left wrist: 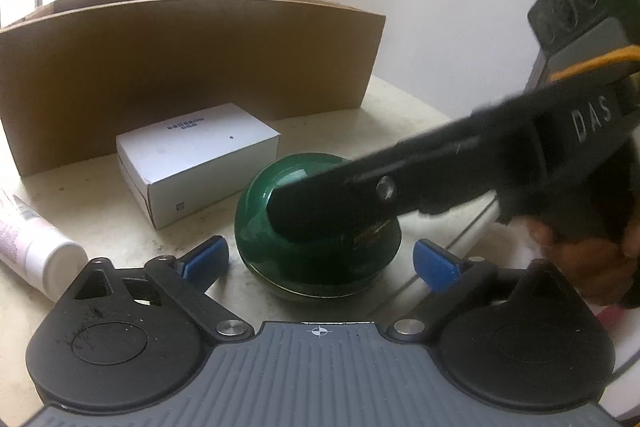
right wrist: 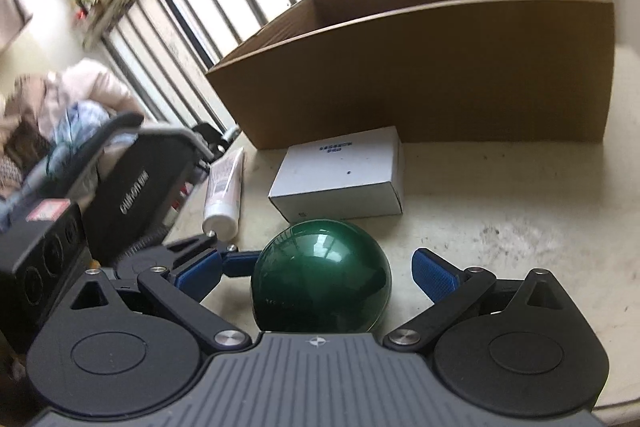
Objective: Organize objects
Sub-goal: 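Close the right gripper around the dark green ball, then lift the green ball with the right gripper and carry it into the box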
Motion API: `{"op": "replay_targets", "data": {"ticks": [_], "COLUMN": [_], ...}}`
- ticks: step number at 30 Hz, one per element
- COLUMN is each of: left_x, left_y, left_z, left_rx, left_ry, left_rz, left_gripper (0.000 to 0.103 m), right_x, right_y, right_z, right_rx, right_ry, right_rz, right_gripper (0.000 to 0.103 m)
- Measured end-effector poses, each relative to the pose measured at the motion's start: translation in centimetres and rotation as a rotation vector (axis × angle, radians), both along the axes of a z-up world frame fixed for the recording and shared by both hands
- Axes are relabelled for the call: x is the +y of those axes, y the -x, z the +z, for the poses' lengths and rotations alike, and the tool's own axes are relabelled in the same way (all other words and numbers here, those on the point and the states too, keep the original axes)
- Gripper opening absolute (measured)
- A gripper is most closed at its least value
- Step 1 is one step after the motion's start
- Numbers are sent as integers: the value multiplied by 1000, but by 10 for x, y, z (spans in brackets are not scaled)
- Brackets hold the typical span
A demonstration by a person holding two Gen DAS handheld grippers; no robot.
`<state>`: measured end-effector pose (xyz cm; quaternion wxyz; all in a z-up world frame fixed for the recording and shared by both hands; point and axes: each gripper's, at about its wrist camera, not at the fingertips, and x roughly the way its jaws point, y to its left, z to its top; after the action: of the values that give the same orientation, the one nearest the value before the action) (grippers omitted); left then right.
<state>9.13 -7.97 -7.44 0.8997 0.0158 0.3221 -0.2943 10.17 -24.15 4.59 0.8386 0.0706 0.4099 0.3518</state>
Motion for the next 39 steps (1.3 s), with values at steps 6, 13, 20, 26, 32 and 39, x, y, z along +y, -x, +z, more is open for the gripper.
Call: {"op": "replay_targets", "data": {"ticks": [6,13,20,26,32,39], "left_x": [-9,-15,-8,-9,-14,-22], "left_y": [2,2,11,11,14,20], "left_z": [-2,-3,-5,-3,5,18], "left_rx": [-43,-72,-84,-81,-108,-141], "left_ry": [-56,-86,-81,-58,-65,-80], "left_rz": [23,18,38,68,75,73], "left_gripper": [89,82,81,81,81,82], "right_x": [13,14,13,10,5,-5], "right_y": [0,-3,-4,-5,-4,-1], "right_z": [-3,-8,-9,-7,0,10], "right_rx": [5,38,56,75,68,54], "right_ry": [79,116,100,80,56,9], "right_rz": [34,41,38,34,27,11], "right_gripper": [95,84,84,84,84,84]}}
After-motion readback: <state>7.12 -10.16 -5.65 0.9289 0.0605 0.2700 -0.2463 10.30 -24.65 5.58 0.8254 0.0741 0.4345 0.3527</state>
